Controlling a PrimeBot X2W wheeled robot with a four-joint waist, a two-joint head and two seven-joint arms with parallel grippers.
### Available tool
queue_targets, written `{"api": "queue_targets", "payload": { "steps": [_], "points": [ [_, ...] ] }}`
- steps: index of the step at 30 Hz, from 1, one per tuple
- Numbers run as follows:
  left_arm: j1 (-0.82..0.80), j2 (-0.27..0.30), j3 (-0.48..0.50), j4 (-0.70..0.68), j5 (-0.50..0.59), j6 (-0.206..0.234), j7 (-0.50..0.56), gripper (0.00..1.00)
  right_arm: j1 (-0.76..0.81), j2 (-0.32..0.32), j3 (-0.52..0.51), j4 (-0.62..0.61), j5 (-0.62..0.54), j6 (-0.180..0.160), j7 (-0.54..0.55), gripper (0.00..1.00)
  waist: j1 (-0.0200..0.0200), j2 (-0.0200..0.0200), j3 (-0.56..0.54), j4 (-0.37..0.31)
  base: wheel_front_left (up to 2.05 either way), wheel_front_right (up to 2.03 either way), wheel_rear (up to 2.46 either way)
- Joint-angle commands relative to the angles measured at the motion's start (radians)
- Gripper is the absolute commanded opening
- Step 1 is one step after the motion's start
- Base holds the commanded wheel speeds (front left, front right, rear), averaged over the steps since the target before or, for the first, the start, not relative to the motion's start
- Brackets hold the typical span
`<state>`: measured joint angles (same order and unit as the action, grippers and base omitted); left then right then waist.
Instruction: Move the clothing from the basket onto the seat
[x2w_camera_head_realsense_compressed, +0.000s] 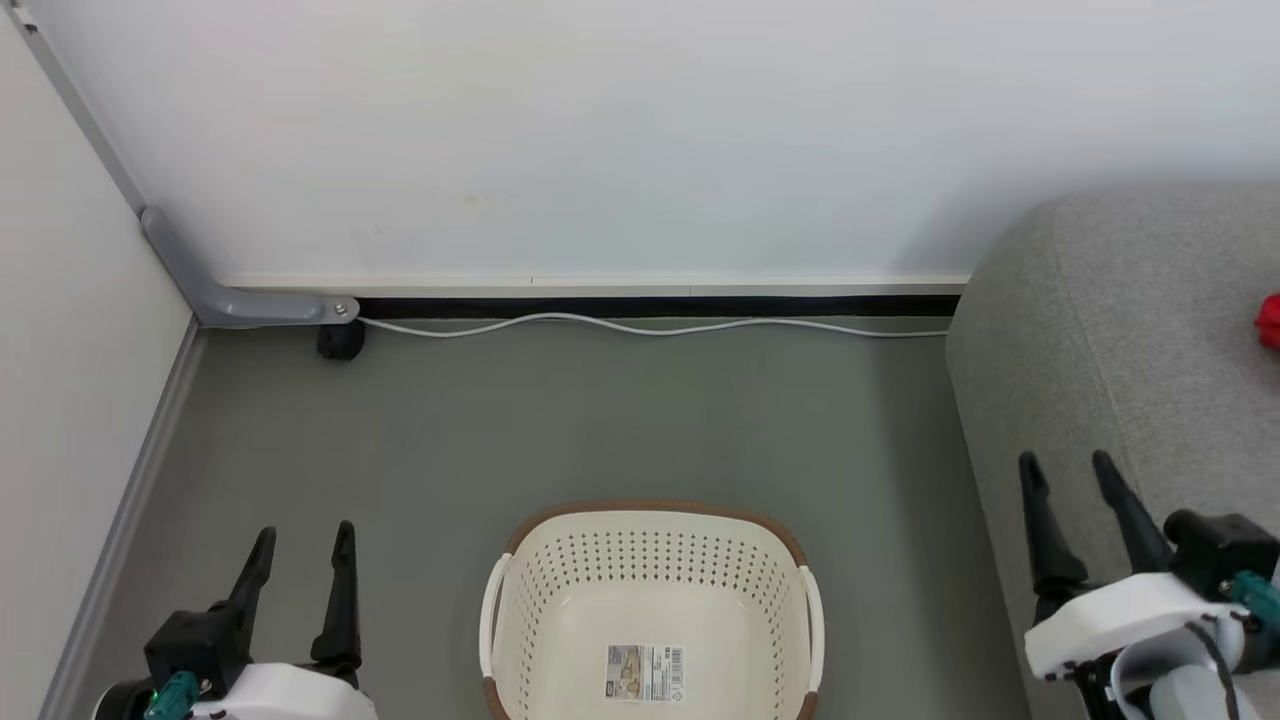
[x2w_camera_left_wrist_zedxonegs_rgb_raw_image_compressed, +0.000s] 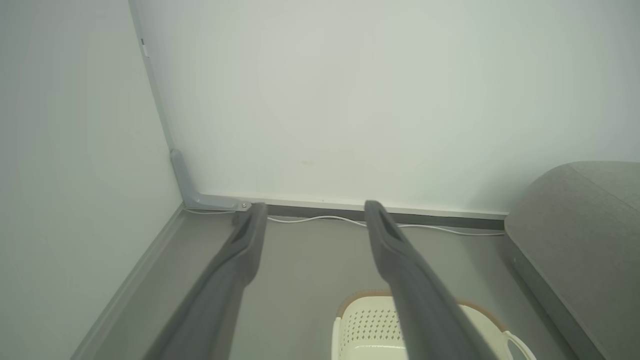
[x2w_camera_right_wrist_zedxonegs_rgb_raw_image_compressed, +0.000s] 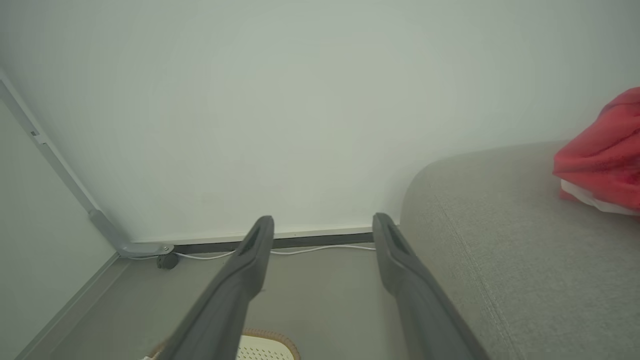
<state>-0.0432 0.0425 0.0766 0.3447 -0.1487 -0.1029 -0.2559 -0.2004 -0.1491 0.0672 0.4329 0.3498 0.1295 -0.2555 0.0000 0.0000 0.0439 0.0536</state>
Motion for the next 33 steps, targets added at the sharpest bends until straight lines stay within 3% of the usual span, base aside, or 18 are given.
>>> {"api": "queue_targets", "payload": {
  "steps": [1, 7, 20, 31, 32, 33],
  "points": [
    [0.003, 0.009, 0.047, -0.029, 0.014, 0.012, -0.006, 1.00, 0.017, 0.001, 0.042, -0.031, -0.022, 0.001, -0.006, 1.00, 0.0000, 0.0000, -0.019, -0.016, 0.00, 0.00, 0.00],
    [0.050, 0.008, 0.063, -0.025, 0.018, 0.022, -0.006, 1.00, 0.064, 0.003, 0.089, -0.046, -0.059, 0.001, -0.006, 1.00, 0.0000, 0.0000, -0.044, -0.032, 0.00, 0.00, 0.00],
    [0.093, 0.008, 0.044, -0.023, -0.018, 0.063, -0.006, 1.00, 0.113, 0.020, 0.055, -0.062, -0.096, 0.001, -0.006, 1.00, 0.0000, 0.0000, -0.067, -0.035, 0.00, 0.00, 0.00],
    [0.094, 0.008, 0.030, -0.041, -0.029, 0.056, -0.006, 1.00, 0.102, 0.028, 0.047, -0.046, -0.106, 0.001, -0.006, 1.00, 0.0000, 0.0000, -0.063, -0.043, 0.00, 0.00, 0.00],
    [0.118, -0.002, 0.002, -0.006, -0.028, 0.058, 0.001, 0.00, 0.129, 0.038, 0.032, -0.023, -0.103, 0.000, 0.000, 0.00, 0.0000, 0.0000, -0.063, -0.043, 0.00, 0.00, 0.00],
    [0.120, -0.005, 0.002, 0.006, -0.028, 0.059, 0.001, 0.00, 0.134, 0.042, 0.034, -0.013, -0.103, 0.000, 0.000, 0.00, 0.0000, 0.0000, -0.063, -0.043, 0.00, 0.00, 0.00]
  ]
}}
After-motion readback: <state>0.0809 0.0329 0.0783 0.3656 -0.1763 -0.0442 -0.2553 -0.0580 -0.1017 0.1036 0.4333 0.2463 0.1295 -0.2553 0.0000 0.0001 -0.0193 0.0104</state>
